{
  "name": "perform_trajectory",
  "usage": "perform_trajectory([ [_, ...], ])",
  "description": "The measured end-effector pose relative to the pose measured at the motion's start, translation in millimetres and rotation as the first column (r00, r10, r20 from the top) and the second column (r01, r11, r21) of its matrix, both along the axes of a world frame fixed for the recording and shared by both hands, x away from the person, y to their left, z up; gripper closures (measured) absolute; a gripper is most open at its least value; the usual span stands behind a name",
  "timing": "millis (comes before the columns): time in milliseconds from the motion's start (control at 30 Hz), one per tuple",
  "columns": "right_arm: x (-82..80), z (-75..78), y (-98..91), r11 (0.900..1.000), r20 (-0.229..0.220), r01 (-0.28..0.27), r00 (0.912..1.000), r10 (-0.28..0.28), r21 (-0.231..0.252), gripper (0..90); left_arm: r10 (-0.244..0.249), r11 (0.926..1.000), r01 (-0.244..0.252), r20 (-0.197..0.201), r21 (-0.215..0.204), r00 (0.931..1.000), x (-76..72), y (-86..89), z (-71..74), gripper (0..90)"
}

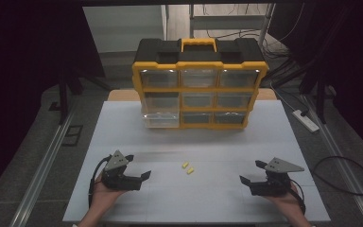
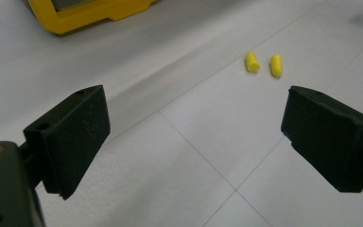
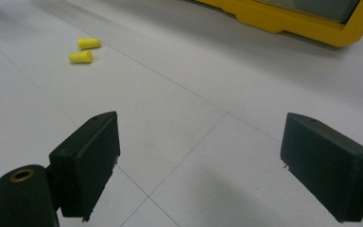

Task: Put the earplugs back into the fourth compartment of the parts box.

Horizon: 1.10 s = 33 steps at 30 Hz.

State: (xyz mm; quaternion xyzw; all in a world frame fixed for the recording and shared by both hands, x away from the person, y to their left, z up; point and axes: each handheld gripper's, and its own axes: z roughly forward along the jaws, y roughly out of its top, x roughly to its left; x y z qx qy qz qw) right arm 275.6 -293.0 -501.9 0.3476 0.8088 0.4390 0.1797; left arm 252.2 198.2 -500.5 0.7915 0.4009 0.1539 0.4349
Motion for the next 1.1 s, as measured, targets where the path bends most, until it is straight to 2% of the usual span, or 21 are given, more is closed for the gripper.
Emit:
perform_trajectory([
  [300, -0.1, 0.1, 0.1, 1.0, 0.003, -0.006, 1.0, 0.006, 0.004, 13.8, -0.012, 0.9999, 0.012, -0.009, 0.0, 0.9999, 3.9, -8.0, 5.5, 8.5],
  [1100, 0.2, -1.7, 2.3, 0.9998, 0.001, -0.015, 0.9999, 0.015, -0.016, 14.5, -0.087, 0.996, 0.088, -0.029, 0.016, 0.9958, 25.3, -37.2, 26.1, 9.7],
])
